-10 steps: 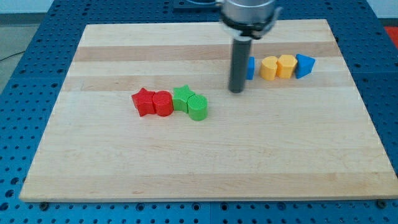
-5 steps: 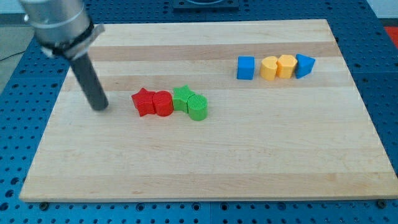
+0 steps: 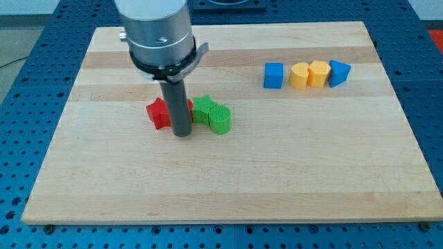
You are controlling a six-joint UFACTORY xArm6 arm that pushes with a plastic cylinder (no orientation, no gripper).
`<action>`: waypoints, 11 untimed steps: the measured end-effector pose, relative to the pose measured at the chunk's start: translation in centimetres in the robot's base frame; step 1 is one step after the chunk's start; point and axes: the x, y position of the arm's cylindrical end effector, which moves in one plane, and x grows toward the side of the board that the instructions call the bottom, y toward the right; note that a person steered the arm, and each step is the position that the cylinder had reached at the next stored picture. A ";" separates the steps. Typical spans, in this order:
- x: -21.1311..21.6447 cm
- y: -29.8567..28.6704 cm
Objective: Slightly move the green circle to the right side of the green star
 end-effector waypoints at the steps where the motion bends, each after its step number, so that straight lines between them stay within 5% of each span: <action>1: -0.7 0.5; 3: 2.7 0.7; 4: 4.7 5.7; 7: -0.1 8.6; 9: 3.6 6.7; 11: 1.1 4.8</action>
